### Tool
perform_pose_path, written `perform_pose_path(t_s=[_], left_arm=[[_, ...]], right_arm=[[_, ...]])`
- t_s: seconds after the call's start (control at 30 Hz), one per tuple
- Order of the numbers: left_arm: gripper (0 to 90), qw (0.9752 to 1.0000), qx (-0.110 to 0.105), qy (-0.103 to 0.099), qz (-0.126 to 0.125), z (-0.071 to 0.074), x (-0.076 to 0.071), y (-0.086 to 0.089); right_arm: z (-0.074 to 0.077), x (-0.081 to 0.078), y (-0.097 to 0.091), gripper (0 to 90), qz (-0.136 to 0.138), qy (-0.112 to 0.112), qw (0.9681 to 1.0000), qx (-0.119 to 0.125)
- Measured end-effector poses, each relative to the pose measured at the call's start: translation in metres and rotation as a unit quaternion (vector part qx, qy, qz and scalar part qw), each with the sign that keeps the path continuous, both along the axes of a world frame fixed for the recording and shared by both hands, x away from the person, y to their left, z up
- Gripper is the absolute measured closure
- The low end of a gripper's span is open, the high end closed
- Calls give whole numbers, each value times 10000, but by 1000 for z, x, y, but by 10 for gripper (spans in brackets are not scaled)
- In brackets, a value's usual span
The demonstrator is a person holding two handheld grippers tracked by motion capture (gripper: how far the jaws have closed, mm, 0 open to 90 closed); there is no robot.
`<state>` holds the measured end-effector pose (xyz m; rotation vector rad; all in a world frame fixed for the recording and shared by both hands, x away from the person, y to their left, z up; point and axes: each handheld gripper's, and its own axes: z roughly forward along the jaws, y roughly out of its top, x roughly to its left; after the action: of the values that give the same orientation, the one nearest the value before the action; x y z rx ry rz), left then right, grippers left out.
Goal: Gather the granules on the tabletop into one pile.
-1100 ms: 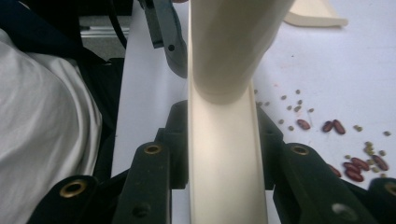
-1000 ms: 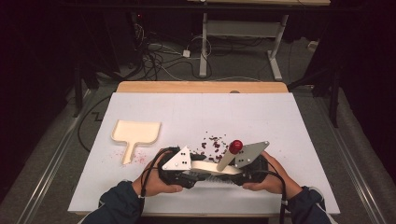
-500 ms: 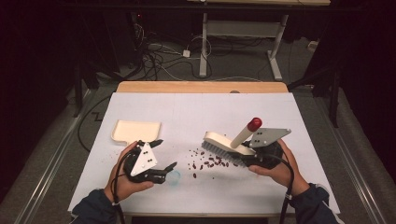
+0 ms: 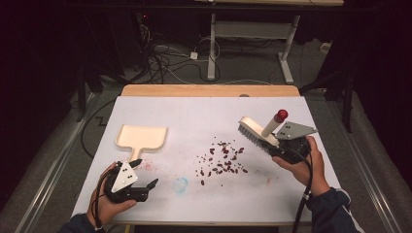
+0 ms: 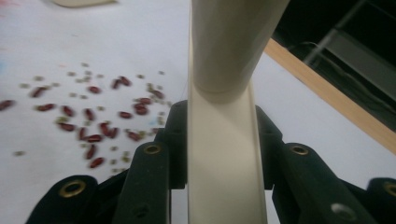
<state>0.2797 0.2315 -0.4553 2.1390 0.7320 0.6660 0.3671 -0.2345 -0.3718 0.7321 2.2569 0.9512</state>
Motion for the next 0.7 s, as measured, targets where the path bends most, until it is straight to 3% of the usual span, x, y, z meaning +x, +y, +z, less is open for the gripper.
perform_pose_path(t_s=[0.23, 0.37, 0.43, 0.7], left_arm=[[178, 10000, 63, 65, -24, -2, 2, -3], [177, 9999, 37, 117, 1, -4, 5, -2], [177, 9998, 58, 176, 4, -5, 7, -1], [178, 9996, 96, 259, 1, -6, 8, -2]], right_arm=[[-18, 38, 3, 675, -397, -32, 9992, -82], [-25, 51, 10, 675, -490, -82, 9986, -206], [-32, 62, 21, 675, -511, -107, 9981, -322], [-56, 81, 57, 676, -395, -113, 9963, -754]])
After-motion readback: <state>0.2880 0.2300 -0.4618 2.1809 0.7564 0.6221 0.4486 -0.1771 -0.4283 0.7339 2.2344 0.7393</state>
